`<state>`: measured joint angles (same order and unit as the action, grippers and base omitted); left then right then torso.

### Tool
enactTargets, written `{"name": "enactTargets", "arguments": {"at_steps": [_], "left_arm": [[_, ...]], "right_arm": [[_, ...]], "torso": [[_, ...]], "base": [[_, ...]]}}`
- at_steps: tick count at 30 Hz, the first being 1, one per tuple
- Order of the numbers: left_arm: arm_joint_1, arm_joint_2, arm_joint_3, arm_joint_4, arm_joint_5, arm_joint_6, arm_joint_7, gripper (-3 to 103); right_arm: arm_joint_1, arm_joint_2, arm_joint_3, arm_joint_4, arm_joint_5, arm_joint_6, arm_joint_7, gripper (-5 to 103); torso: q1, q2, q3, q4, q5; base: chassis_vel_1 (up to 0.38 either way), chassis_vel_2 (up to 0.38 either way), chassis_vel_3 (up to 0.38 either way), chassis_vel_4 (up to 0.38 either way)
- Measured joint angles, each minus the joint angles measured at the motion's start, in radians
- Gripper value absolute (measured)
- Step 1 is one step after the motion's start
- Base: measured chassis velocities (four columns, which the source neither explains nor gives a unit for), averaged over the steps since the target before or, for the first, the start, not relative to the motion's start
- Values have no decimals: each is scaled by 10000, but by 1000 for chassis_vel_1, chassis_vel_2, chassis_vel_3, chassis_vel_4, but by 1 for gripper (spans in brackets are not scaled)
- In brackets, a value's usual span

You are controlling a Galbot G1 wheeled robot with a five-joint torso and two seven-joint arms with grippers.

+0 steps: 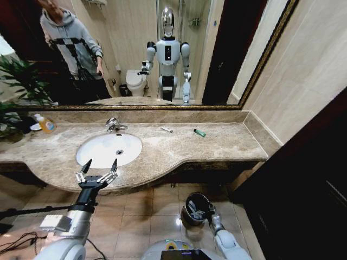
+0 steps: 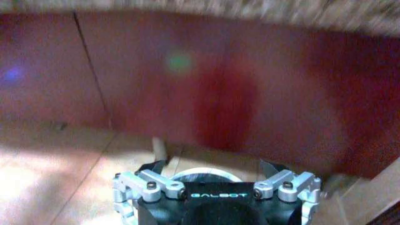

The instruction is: Pick up the trash from the sink and place it in the trash bin.

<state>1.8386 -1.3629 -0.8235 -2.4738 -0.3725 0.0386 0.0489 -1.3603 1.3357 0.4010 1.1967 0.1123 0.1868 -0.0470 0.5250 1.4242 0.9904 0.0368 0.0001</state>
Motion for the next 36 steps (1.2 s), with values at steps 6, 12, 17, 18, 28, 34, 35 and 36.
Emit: {"name": "enactTargets", "arguments": {"at_steps": [6, 12, 17, 18, 28, 34, 35, 36], "left_arm": [[0, 0, 0, 0, 0, 0, -1, 100], [0, 0, 0, 0, 0, 0, 0, 100], [0, 0, 1, 0, 0, 0, 0, 100], [0, 0, 1, 0, 0, 0, 0, 100], [0, 0, 1, 0, 0, 0, 0, 100], [0, 0, 1, 0, -1, 0, 0, 100], [0, 0, 1, 0, 0, 0, 0, 100], [0, 0, 0, 0, 0, 0, 0, 100]], "right_arm": [[-1284, -109, 405, 2102, 339, 412, 269, 100], [-2558, -65, 972, 4142, -314, 989, 318, 100], [-3399, -110, 1412, 5723, 19, 1071, 319, 100], [-3399, -110, 1412, 5723, 19, 1071, 319, 100], [-3903, -738, 1821, 8358, 1138, 476, 330, 100], [-3088, -1069, 1501, 9126, 1520, -117, 322, 100], [-2658, -1232, 1389, 9361, 1818, -520, 337, 100], [-2277, -1417, 1283, 9514, 2155, -898, 350, 100]], "torso": [[0, 1, 0, -1, -2], [0, 1, 0, -1, 0], [0, 1, 0, -1, -2], [0, 1, 0, -1, -2], [1, 1, 0, -1, -2], [1, 1, 1, -1, 0], [1, 0, 0, 1, 0], [1, 0, 1, 0, -1]], "base": [[0, 0, 0, 0], [0, 0, 0, 0], [0, 0, 0, 0], [0, 0, 0, 0], [0, 0, 0, 0], [0, 0, 0, 0], [0, 0, 0, 0], [0, 0, 0, 0]]}}
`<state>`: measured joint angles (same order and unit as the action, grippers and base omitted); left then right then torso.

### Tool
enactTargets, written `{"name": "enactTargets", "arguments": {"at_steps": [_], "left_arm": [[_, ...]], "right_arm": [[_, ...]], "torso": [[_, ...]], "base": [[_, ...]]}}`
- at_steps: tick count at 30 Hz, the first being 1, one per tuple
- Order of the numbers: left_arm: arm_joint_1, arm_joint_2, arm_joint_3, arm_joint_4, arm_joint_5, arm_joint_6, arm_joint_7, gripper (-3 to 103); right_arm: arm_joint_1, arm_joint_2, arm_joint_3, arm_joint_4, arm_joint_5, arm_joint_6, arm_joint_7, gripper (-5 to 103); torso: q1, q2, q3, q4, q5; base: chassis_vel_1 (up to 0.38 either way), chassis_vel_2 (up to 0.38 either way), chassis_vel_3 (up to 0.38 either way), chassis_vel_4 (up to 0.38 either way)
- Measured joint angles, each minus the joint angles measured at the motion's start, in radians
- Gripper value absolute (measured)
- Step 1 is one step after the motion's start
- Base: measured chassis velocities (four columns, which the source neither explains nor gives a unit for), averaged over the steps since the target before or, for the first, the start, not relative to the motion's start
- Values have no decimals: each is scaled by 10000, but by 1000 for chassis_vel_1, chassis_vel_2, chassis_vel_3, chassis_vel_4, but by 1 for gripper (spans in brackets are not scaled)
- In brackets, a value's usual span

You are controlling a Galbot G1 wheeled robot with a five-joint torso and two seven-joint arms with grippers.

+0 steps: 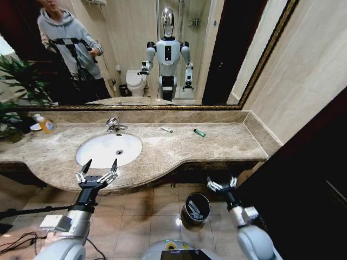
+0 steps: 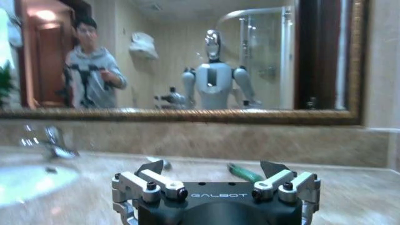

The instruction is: Pick up the trash from the sink and place it in the trash bin.

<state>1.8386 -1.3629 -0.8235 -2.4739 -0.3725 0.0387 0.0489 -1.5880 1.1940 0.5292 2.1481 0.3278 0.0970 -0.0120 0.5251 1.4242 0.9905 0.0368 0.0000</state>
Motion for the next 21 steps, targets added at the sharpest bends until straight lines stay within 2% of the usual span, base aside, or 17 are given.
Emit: {"name": "enactTargets", "arguments": {"at_steps": [2, 3, 9, 11, 15, 21], "left_arm": [[0, 0, 1, 0, 0, 0, 2, 100], [0, 0, 1, 0, 0, 0, 0, 100], [0, 0, 0, 0, 0, 0, 0, 100], [0, 0, 0, 0, 0, 0, 0, 100], [0, 0, 0, 0, 0, 0, 0, 100], [1, 1, 0, 0, 0, 0, 3, 100]], "right_arm": [[199, -104, -62, 47, 157, -168, 4, 100], [788, -396, -268, 35, 516, -544, 4, 100], [2266, -1103, -907, -721, 1028, -989, -148, 100], [3237, -1300, -1382, -1216, 1145, -1267, -149, 100], [5168, -1354, -2613, -2284, 1315, -1695, -126, 100], [6947, -1236, -3866, -3736, 1528, -2236, -219, 100]], "torso": [[0, 0, 0, 0, -1], [0, 0, 0, 1, 1], [0, 0, 0, -2, 1], [0, 0, 0, -1, 0], [1, 0, 1, 1, -1], [1, -1, 1, -1, 0]], "base": [[0, 0, 0, 0], [0, 0, 0, 0], [0, 0, 0, 0], [0, 0, 0, 0], [0, 0, 0, 0], [0, 0, 0, 0]]}}
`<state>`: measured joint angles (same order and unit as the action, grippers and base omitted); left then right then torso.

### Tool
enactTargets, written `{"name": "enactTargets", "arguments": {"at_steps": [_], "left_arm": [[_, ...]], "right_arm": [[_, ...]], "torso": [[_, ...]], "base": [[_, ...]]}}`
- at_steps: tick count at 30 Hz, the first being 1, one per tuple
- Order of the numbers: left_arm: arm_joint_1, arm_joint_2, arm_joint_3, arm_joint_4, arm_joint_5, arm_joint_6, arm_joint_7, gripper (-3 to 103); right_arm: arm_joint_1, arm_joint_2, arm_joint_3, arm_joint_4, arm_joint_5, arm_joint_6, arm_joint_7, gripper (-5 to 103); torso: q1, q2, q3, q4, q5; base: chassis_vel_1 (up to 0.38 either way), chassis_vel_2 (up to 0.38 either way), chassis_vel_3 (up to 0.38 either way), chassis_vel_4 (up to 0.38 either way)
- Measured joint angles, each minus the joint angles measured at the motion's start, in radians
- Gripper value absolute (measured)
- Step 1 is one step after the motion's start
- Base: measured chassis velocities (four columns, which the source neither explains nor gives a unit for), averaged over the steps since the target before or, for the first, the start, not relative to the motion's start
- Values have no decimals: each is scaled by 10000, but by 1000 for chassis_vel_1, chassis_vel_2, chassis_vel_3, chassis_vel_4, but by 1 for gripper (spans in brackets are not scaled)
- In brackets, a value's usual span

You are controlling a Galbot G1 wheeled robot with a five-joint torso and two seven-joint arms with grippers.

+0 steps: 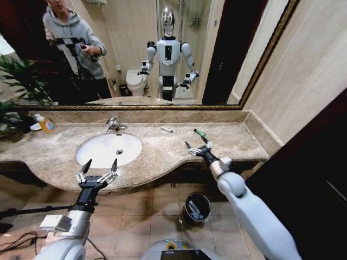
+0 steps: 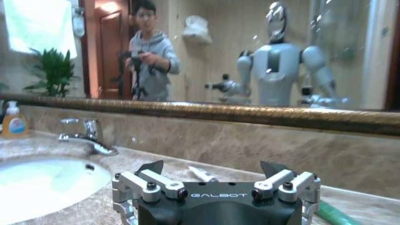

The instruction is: Pick up the trash from the sink and place it in the trash bin.

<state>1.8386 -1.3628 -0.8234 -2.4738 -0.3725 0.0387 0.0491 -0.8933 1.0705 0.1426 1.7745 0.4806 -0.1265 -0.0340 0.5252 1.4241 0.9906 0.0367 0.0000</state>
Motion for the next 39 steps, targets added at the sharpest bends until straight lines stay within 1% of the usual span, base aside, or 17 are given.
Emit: {"name": "enactTargets", "arguments": {"at_steps": [1, 2, 5, 8, 10, 11, 15, 16, 18, 22, 24, 25, 30, 31, 33, 36, 39], "left_arm": [[0, -1, 0, 0, 0, 0, 0, 100], [0, -1, 0, 0, 0, 0, 0, 100], [0, -1, 0, 0, 0, 0, -2, 100], [0, -1, 0, 0, 0, 0, -2, 100], [0, -1, 0, 0, 0, 0, -2, 100], [0, -1, 0, 0, 0, 0, -2, 100], [0, -1, 0, 0, 0, 0, -2, 100], [0, -1, 0, 0, 0, 0, -2, 100], [0, -1, 0, 0, 0, 0, -2, 100], [0, -1, 0, 0, 0, 0, -2, 100], [0, -1, 0, 0, 0, 0, -3, 100], [0, -1, 0, 0, 0, 0, -3, 100], [0, -1, -1, 0, 0, 0, -3, 100], [0, -1, -1, 0, 0, 0, -3, 100], [0, -1, 0, 0, 0, 0, -3, 100], [0, -1, 0, 0, 0, 0, -3, 100], [0, -1, 0, 0, 0, 0, -2, 100]], "right_arm": [[592, 109, -380, -386, 110, -144, -1, 100], [592, 109, -380, -386, 110, -144, -1, 100], [1669, 554, -1015, -1104, 134, -433, -2, 100], [2079, 713, -1324, -1451, 136, -520, 3, 100], [2710, 977, -1843, -2097, 125, -563, 10, 100], [2710, 977, -1843, -2097, 125, -563, 10, 100], [3623, 1641, -2587, -3389, -276, -506, 20, 100], [3623, 1641, -2587, -3389, -276, -506, 20, 100], [3912, 1991, -2838, -3723, -518, -522, 99, 100], [4211, 2306, -3099, -4061, -598, -621, 206, 100], [4750, 2705, -3376, -4759, -589, -661, 337, 100], [4750, 2705, -3376, -4759, -589, -661, 337, 100], [5977, 3612, -3531, -6662, -843, -446, 366, 100], [5977, 3612, -3531, -6662, -843, -446, 366, 100], [6284, 3902, -3485, -7428, -966, -323, 278, 100], [6393, 4048, -3332, -8082, -1103, -247, 158, 100], [6303, 3944, -3041, -8336, -1119, -366, 137, 100]], "torso": [[0, 0, 0, 1, 0], [0, 0, 0, 1, 0], [0, 0, 0, 2, -2], [0, 0, -1, 0, -3], [-1, 0, -1, 2, -2], [-1, 0, -1, 2, -2], [-1, 0, 0, 2, -2], [-1, 0, 0, 2, -2], [0, 0, -1, 1, -4], [-1, 0, -1, 1, -3], [-2, 0, -1, 1, -4], [-2, 0, -1, 1, -4], [-1, 0, -1, 3, -4], [-1, 0, -1, 3, -4], [-1, 0, -1, 2, -4], [-1, 0, -1, 4, -2], [0, 0, -1, 4, 0]], "base": [[0, 0, 0, 0], [0, 0, 0, 0], [0, 0, 0, 0], [0, 0, 0, 0], [0, 0, 0, 0], [0, 0, 0, 0], [0, 0, 0, 0], [0, 0, 0, 0], [0, 0, 0, 0], [0, 0, 0, 0], [0, 0, 0, 0], [0, 0, 0, 0], [0, 0, 0, 0], [0, 0, 0, 0], [0, 0, 0, 0], [0, 0, 0, 0], [0, 0, 0, 0]]}}
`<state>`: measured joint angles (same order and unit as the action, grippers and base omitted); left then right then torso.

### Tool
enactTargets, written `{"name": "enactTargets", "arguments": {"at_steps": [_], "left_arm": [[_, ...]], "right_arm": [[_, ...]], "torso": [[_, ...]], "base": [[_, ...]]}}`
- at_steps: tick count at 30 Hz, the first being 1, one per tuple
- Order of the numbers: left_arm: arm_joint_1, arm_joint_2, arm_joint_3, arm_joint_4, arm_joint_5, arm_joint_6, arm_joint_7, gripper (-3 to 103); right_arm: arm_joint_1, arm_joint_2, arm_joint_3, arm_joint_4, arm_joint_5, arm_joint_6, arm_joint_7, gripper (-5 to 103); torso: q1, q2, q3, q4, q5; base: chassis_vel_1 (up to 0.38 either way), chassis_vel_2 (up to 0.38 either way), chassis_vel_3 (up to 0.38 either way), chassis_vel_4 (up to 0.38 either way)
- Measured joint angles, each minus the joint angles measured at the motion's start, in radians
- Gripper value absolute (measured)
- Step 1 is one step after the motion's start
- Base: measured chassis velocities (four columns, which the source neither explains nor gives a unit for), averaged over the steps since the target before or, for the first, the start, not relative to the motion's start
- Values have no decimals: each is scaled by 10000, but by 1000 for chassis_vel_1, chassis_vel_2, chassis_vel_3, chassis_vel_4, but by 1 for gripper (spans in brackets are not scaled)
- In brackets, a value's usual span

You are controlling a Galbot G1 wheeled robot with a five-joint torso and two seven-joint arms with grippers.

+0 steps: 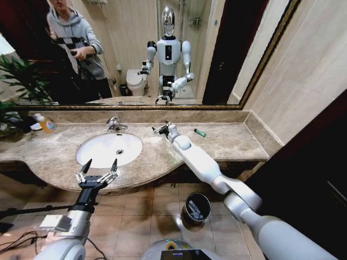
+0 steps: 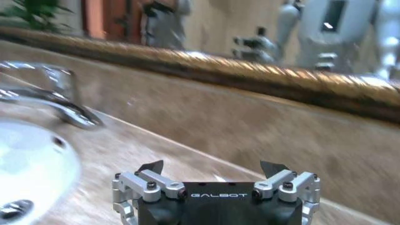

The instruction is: Pick up the trash from the sink and place it in the trash bin.

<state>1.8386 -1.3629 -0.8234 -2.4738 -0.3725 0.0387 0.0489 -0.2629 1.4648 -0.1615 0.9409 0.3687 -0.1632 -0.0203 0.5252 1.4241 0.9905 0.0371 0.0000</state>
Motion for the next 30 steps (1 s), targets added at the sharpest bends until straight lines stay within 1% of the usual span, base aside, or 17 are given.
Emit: {"name": "enactTargets", "arguments": {"at_steps": [2, 5, 6, 13, 22, 24, 27, 28, 30], "left_arm": [[0, 0, -1, 0, 0, 0, -1, 100], [0, 0, -1, 0, 0, 0, 0, 100], [0, 0, 0, 0, 0, 0, 0, 100], [0, 0, -1, 0, 0, 0, -1, 100], [0, 0, -1, 0, 0, 0, -1, 100], [0, 0, -1, 0, 0, 0, 0, 100], [0, 0, -1, 0, 0, 0, 0, 100], [0, 0, -1, 0, 0, 0, 0, 100], [0, 0, -1, 0, 0, 0, 0, 100]], "right_arm": [[-331, -265, 481, -24, -22, -110, -1, 100], [-447, -368, 715, -108, 35, -132, -3, 100], [-460, -366, 833, -215, 103, -135, -26, 100], [-255, -206, 879, -624, 311, -130, -197, 100], [114, 63, 801, -1315, 229, -14, -417, 100], [125, 94, 803, -1378, 210, 25, -440, 102], [159, 261, 992, -1646, -148, 203, -627, 92], [159, 261, 992, -1646, -148, 203, -627, 92], [163, 324, 1055, -1734, -272, 256, -713, 82]], "torso": [[-1, 1, 0, -5, 3], [-1, 1, 0, -12, 2], [-2, 1, -1, -10, 2], [-2, 1, -1, -2, -2], [-1, 0, 0, -3, -1], [-1, 1, -1, -3, -1], [-2, 1, 0, -3, -1], [-2, 1, 0, -3, -1], [-2, 1, -1, -3, 0]], "base": [[0, 0, 0, 0], [0, 0, 0, 0], [0, 0, 0, 0], [0, 0, 0, 0], [0, 0, 0, 0], [0, 0, 0, 0], [0, 0, 0, 0], [0, 0, 0, 0], [0, 0, 0, 0]]}}
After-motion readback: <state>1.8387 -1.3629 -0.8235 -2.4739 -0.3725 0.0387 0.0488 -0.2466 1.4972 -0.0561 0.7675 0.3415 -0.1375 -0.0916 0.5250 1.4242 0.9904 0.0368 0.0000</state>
